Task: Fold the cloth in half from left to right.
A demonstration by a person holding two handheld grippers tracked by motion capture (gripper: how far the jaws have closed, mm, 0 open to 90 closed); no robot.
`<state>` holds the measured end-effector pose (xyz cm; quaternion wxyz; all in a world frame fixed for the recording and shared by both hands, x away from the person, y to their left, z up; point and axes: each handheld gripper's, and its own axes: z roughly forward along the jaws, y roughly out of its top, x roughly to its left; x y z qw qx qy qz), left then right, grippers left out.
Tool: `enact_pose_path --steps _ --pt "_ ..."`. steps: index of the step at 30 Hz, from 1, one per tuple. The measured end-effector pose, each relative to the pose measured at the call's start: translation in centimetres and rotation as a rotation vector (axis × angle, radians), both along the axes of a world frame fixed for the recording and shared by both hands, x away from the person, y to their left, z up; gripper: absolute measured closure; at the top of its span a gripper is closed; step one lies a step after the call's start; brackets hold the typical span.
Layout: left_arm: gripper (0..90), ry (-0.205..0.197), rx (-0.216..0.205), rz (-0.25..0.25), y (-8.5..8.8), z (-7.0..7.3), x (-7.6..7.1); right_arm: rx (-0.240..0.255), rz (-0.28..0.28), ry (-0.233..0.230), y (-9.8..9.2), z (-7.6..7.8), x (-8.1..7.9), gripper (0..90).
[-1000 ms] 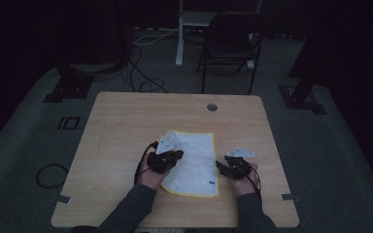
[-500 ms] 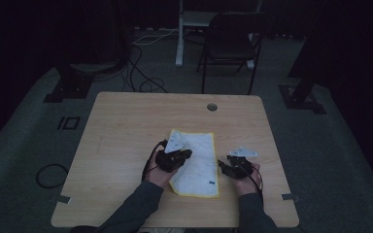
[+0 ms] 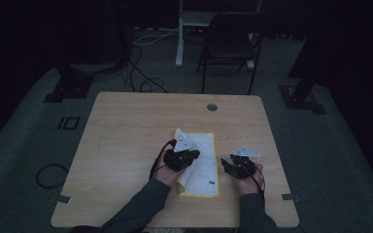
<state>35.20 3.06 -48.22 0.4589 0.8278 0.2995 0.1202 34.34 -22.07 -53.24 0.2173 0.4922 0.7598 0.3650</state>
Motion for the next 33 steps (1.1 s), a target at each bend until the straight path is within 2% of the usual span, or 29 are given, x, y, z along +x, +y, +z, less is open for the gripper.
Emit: enact_pose_path --steps 8,15,22,25,30,33 --pt "87.4 0.019 0.024 -0.041 -1.9 -0.9 0.1 0.009 -0.031 -0.015 -0.5 0.1 0.0 53.1" --pt "87.4 0.048 0.047 -0.050 -3.0 -1.7 0.8 0.006 -0.027 -0.013 -0.4 0.1 0.0 53.1" --pt "86.5 0.058 0.069 -0.058 -3.9 -2.6 1.1 0.007 -0.025 -0.007 -0.3 -0.1 0.0 53.1" --pt "76.9 0.062 0.052 -0.049 -3.6 -2.5 1.1 0.006 -0.020 -0.008 -0.2 -0.1 0.0 53.1" --pt "75.0 0.035 0.008 -0.034 -2.1 -0.9 0.5 0.005 -0.018 -0.007 -0.1 -0.1 0.0 53.1" --pt "75.0 0.026 0.002 -0.015 -0.8 -0.3 0.1 0.005 -0.013 -0.011 0.0 0.0 0.0 53.1"
